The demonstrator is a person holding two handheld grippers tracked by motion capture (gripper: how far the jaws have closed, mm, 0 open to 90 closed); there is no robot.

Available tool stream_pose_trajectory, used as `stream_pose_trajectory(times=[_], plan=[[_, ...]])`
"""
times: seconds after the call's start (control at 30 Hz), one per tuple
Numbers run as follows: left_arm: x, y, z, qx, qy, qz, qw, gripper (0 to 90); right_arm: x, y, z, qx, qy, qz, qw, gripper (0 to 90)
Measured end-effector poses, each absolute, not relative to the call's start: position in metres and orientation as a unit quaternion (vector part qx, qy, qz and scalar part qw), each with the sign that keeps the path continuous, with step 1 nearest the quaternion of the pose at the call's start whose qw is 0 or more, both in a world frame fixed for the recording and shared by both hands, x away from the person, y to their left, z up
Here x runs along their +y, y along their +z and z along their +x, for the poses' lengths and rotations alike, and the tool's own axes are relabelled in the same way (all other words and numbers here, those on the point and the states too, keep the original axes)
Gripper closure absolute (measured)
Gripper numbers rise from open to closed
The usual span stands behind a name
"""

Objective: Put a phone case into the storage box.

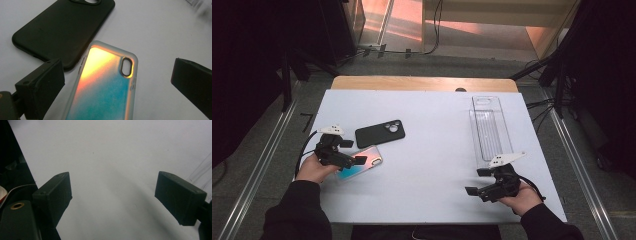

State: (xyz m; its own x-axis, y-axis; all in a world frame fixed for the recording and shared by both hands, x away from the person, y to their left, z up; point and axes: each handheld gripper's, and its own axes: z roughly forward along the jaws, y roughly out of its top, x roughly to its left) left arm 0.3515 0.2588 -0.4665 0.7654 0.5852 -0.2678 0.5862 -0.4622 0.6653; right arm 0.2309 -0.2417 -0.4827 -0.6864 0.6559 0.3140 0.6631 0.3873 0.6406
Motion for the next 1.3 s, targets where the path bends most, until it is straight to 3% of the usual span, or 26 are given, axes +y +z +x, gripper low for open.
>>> stream_pose_trajectory(times=[0.63,1.0,1.2,1.3], plan=[[0.252,-0.489,0.349,0.33,-0.002,0.885,0.329,0.0,-0.242,-0.483,0.231,-0.832,-0.388,-0.397,0.004,12.6],[0.243,-0.492,0.342,0.311,0.04,0.901,0.3,0.0,-0.242,-0.483,0.231,-0.832,-0.387,-0.397,0.002,12.6],[0.238,-0.493,0.337,0.293,0.078,0.913,0.272,4.3,-0.242,-0.483,0.231,-0.832,-0.386,-0.399,0.002,12.6],[0.238,-0.492,0.335,0.288,0.097,0.914,0.268,10.9,-0.242,-0.483,0.231,-0.831,-0.386,-0.4,0.002,12.6]])
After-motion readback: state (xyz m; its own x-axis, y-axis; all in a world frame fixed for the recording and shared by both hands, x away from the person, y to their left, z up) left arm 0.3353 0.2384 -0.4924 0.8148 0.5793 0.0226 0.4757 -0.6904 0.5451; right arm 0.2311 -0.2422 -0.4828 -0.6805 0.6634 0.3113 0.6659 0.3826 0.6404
